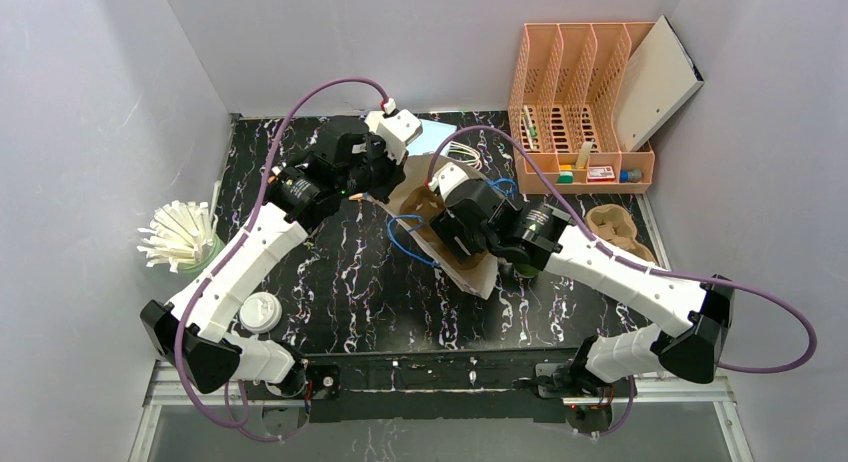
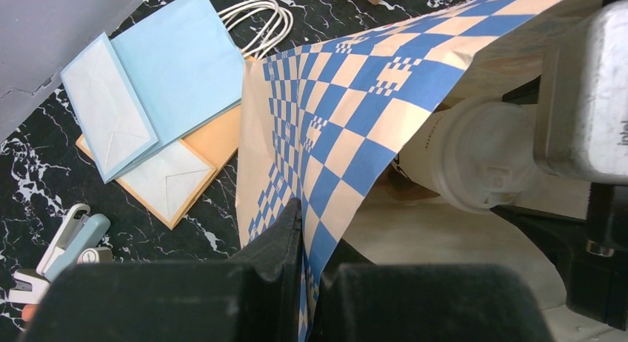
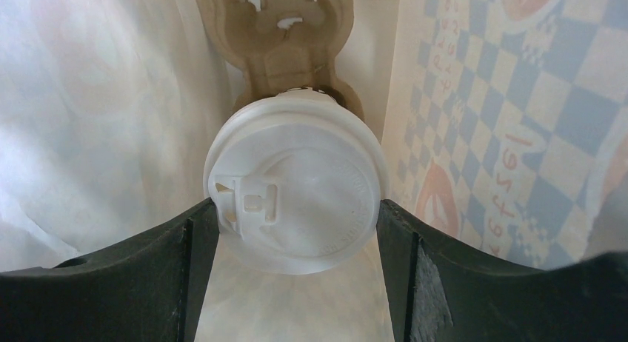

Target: Pack the takeout coffee

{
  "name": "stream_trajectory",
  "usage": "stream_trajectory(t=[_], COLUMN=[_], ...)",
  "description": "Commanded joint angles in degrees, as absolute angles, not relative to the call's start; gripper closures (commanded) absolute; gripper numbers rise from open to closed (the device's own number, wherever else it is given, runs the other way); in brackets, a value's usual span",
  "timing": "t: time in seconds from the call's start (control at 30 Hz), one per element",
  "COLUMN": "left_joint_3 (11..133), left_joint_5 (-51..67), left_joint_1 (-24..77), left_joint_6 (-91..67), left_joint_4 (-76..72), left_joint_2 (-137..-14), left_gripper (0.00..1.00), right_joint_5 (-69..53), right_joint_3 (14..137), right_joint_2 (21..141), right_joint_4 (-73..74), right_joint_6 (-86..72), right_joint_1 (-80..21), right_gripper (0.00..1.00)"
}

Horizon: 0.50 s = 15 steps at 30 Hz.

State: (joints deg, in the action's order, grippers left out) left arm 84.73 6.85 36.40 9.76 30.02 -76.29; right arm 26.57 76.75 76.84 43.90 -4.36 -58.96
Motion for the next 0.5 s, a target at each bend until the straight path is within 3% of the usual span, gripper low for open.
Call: stream_trajectory(t=[0.0, 0.47], left_joint_3=[84.8, 84.6], left_joint_5=[7.7, 8.9], left_joint_1=[36.7, 36.8], left_joint_6=[9.2, 7.8], left_joint_4=[29.9, 29.9], left_joint_2=[-74.8, -76.1], left_gripper=[1.00, 1.00], right_joint_5=[24.8, 27.7], right_joint_3=[75.8, 69.7], right_joint_2=[76.0, 74.6], right_joint_4=[42.8, 36.8], right_joint_6=[-4.6, -2.4], right_joint_1=[-59.1, -59.1], right_gripper=[0.78, 0.78])
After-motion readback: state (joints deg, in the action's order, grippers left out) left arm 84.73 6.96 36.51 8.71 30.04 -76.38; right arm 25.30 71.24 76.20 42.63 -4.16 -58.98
